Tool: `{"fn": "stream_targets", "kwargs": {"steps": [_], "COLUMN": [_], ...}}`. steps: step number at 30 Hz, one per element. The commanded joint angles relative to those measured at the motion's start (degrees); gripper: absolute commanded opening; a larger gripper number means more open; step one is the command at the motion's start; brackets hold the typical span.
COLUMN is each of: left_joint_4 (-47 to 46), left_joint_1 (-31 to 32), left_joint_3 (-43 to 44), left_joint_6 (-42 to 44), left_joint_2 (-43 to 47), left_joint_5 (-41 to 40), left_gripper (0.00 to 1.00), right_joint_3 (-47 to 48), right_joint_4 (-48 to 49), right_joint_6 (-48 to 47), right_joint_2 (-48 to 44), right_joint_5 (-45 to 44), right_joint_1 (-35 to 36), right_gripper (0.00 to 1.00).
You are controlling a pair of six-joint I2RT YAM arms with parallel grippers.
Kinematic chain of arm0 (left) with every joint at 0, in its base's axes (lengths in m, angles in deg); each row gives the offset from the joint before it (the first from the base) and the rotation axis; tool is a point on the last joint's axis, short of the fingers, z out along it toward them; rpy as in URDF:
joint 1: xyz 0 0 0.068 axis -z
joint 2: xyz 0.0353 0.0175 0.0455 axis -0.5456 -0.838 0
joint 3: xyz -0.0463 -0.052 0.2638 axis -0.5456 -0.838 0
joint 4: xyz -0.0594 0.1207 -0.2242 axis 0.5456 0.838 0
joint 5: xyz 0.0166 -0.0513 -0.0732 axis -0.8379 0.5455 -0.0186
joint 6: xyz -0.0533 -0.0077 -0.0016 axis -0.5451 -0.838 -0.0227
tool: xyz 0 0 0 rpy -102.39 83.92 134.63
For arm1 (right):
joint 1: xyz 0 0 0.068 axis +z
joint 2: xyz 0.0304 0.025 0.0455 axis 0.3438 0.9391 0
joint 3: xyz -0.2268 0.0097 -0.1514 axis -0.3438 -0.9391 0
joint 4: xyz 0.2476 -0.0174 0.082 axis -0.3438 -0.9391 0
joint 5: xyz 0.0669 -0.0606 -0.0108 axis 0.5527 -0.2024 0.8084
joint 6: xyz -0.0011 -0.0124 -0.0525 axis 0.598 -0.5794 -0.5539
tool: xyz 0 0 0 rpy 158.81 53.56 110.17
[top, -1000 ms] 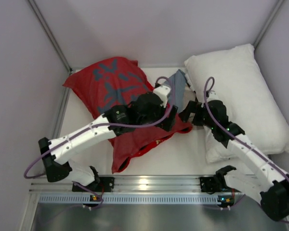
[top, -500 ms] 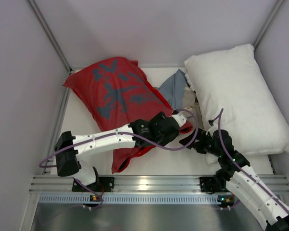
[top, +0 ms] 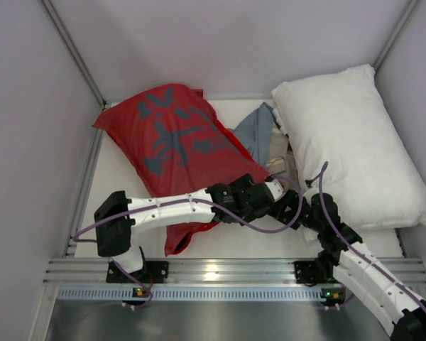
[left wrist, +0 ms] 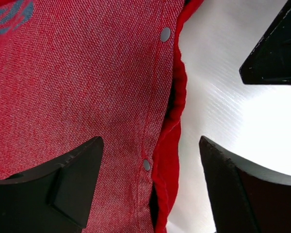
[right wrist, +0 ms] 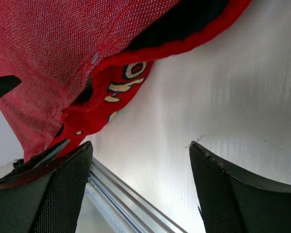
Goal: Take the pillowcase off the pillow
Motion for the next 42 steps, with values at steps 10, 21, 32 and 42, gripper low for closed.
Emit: {"fn": "stream_targets", "kwargs": {"steps": [10, 21, 32, 42], "left_joint_4": [-6.7, -7.0, -7.0, -7.7], "left_joint_1": [0.2, 0.2, -0.4, -3.1], "left_joint_3": [0.0, 0.0, 1.7, 3.1], "left_joint_6": [4.0, 4.9, 6.4, 7.0], "left_joint_2": [-6.4, -2.8, -3.4, -5.7], "left_joint_5": [-9.7, -6.6, -7.5, -8.9], "left_gripper": [0.83, 0.77, 0.77, 0.70], "right_joint_3": [-2.0, -2.9, -2.9, -3.2], "right_joint_4": [7.4, 7.5, 8.8, 9.5], "right_joint_6": [2.9, 2.2, 2.5, 2.7], "right_joint_2": [0.3, -0.2, -0.3, 0.2], "right_joint_5": [1.7, 2.0, 2.5, 2.5], "right_joint_1": [0.1, 0.1, 0.2, 0.1], "right_gripper": [0.76, 0.75, 0.75, 0.75]}}
